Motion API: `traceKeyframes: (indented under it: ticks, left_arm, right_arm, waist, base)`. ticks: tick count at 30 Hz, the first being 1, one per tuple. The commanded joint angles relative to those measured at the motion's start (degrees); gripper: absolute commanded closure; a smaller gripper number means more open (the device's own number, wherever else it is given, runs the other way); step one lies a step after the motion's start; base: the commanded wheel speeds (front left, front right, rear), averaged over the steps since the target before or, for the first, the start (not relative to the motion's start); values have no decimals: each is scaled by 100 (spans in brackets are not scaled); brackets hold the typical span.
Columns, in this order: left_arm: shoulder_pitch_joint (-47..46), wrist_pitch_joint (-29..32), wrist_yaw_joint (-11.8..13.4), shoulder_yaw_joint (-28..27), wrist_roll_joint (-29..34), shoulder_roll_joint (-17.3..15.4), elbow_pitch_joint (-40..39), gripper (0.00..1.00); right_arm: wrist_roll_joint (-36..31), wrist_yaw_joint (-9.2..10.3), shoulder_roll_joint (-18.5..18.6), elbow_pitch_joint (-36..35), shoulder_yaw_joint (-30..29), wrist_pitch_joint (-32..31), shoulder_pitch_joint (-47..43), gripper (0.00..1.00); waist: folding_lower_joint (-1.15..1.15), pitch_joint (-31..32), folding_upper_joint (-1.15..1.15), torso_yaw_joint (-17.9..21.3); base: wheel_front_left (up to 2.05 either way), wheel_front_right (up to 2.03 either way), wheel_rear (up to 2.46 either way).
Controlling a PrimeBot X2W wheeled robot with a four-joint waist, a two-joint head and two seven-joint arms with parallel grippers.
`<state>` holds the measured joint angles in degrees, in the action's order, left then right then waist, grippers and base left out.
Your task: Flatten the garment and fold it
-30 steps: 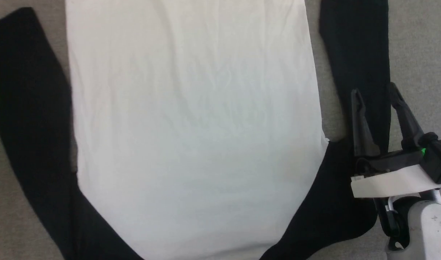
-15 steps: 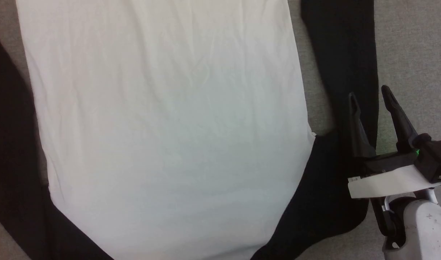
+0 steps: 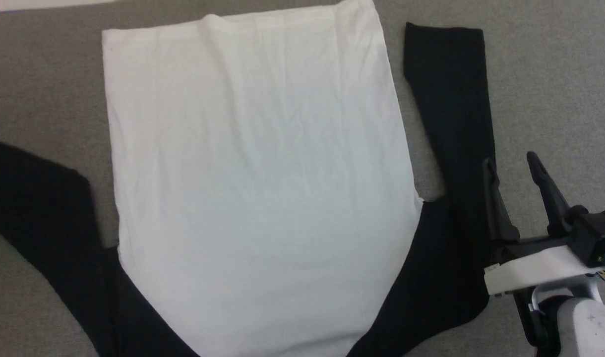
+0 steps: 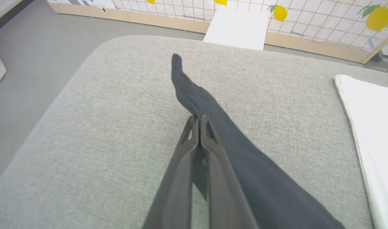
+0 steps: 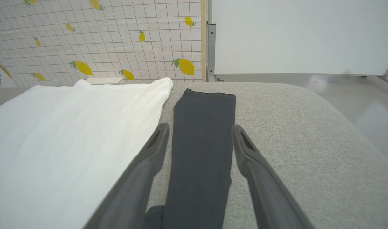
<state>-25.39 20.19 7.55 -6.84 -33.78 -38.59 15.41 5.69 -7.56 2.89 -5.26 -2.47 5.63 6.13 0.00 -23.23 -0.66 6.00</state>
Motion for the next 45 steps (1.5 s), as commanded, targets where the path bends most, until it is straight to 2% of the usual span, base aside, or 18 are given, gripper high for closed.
traceKeyframes:
  ticks: [1,6,11,16,20,26,32,34,35,37,41,45]
  left_arm:
    - [185,-89,-31,-68,37,-97,-54,100]
    - [659,-280,-119,-311,-7,-274,-225,100]
    - [1119,-235,-146,-538,-135,-362,-844,100]
    - [1435,-54,-118,-551,-320,-212,-1781,100]
    - [1609,129,-52,-266,-341,-1,-2633,100]
    - [1615,292,28,739,-229,618,-3653,100]
    - [1192,321,-130,2319,10,1602,-3692,100]
    - [1085,304,-145,2787,88,1984,-3489,100]
    - [988,232,-183,3378,186,2500,-3048,100]
    - [957,156,-238,3680,220,2775,-2720,100]
    - [954,126,-428,4274,304,3128,-1973,100]
    - [896,77,-588,4746,443,3313,-1191,100]
  right_arm:
    - [60,8,-1,26,-32,-29,-136,0]
    - [122,8,-1,-5,-121,-119,-460,0]
    - [173,8,-1,-80,-213,-190,-707,0]
    - [232,8,-2,-112,-249,-223,-869,0]
    - [264,8,-2,-139,-226,-254,-902,0]
    - [264,8,-2,-183,-172,-319,-914,0]
    - [211,8,-2,-240,-126,-399,-943,0]
    - [202,8,-2,-267,-87,-430,-939,0]
    - [204,8,-2,-295,7,-473,-916,0]
    - [209,8,-2,-301,49,-497,-904,0]
    - [177,8,-2,-291,49,-524,-916,0]
    - [185,8,-2,-269,84,-528,-908,0]
  waist:
    - [0,830,66,-347]
    - [0,1356,66,-484]
    - [0,1643,66,-605]
    - [0,1813,66,-685]
    - [0,1885,66,-695]
    - [0,1956,66,-663]
    - [0,1958,66,-601]
    - [0,1947,66,-553]
    - [0,1895,66,-424]
    - [0,1865,66,-341]
    - [0,1819,66,-187]
    - [0,1787,66,-47]
  base:
    - [0,0,0]
    - [0,0,0]
    - [0,0,0]
    - [0,0,0]
    - [0,0,0]
    - [0,0,0]
    - [0,0,0]
    - [0,0,0]
    - [0,0,0]
    - [0,0,0]
    - [0,0,0]
    - [0,0,0]
